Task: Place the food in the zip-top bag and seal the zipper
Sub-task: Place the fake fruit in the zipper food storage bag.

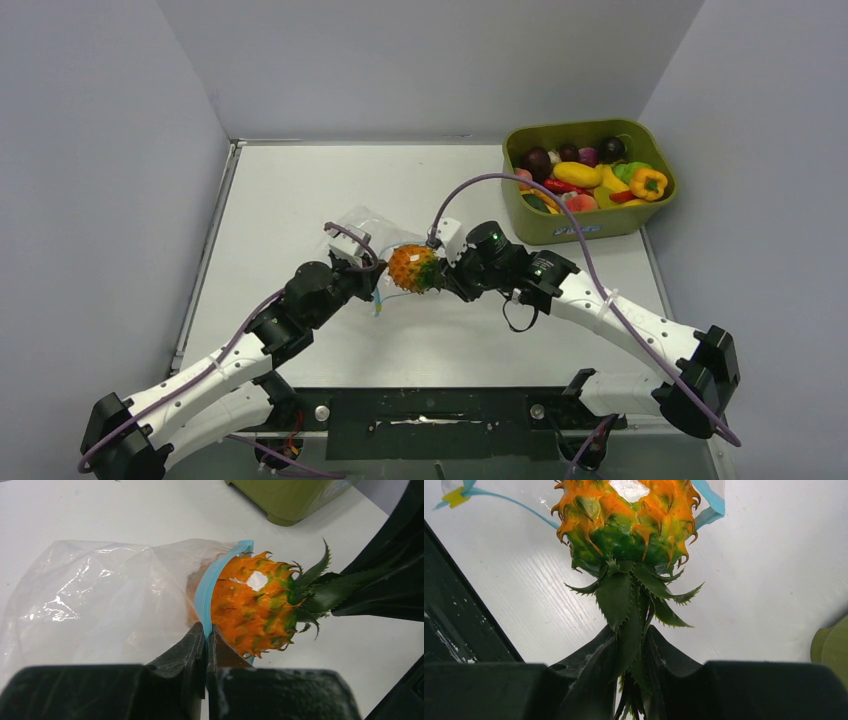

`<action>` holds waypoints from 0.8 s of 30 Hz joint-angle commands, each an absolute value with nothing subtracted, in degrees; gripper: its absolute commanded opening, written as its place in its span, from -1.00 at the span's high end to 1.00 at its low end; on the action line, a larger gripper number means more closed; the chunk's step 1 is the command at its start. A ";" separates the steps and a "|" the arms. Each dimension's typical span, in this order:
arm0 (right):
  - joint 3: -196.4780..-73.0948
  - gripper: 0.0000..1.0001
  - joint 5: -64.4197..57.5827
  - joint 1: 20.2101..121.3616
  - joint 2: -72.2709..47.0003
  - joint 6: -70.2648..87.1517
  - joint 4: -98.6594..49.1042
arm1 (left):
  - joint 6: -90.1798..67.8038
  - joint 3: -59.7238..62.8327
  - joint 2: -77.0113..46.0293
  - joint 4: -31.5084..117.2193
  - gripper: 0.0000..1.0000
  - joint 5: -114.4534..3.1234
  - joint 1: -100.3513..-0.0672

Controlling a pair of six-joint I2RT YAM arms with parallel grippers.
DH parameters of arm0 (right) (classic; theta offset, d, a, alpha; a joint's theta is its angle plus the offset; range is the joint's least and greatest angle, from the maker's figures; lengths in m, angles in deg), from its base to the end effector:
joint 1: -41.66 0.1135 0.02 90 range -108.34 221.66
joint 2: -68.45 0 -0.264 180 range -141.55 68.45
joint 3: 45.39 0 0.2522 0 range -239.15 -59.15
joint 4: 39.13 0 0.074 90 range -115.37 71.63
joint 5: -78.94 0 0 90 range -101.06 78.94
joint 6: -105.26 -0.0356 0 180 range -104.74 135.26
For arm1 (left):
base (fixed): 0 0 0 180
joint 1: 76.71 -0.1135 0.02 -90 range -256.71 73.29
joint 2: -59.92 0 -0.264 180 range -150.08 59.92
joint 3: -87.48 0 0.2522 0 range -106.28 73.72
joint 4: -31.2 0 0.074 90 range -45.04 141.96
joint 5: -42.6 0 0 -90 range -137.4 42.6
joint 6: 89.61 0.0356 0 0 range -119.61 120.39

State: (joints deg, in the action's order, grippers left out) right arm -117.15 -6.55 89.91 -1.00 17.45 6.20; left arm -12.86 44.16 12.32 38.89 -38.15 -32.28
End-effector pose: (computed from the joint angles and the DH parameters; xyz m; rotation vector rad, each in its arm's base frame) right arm 0.1706 0.1954 0.2962 -1.0470 2.1277 0.4891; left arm 0.1470 -0.1361 0.2670 0.3722 1.7756 -0.5792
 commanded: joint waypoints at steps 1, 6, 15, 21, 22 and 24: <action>-122.00 0.57 -6.17 91.07 -2.21 13.79 3.16 | -10.25 43.72 12.18 33.10 1.00 -43.04 -32.59; -122.12 0.57 -4.70 91.65 -3.78 9.66 0.54 | -9.46 44.11 11.71 32.65 1.00 -44.61 -32.54; -120.59 0.57 -3.75 91.82 -5.13 3.06 -4.96 | -7.94 44.21 11.05 31.82 1.00 -49.28 -32.53; -121.50 0.55 -4.24 91.89 -7.03 -1.14 -6.12 | -7.30 45.06 11.40 29.71 1.00 -54.14 -32.51; -121.61 0.55 -4.42 91.86 -7.30 -1.88 -6.43 | -7.26 45.14 11.49 29.61 1.00 -54.72 -32.50; -121.73 0.55 -4.80 91.89 -7.57 -3.18 -7.44 | -7.18 45.37 11.50 29.29 1.00 -55.67 -32.50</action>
State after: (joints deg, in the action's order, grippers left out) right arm -119.14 -4.80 91.33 -7.52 1.08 -0.90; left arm -8.01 45.45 10.88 34.28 -50.72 -32.42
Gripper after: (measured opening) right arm 0.229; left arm 0.015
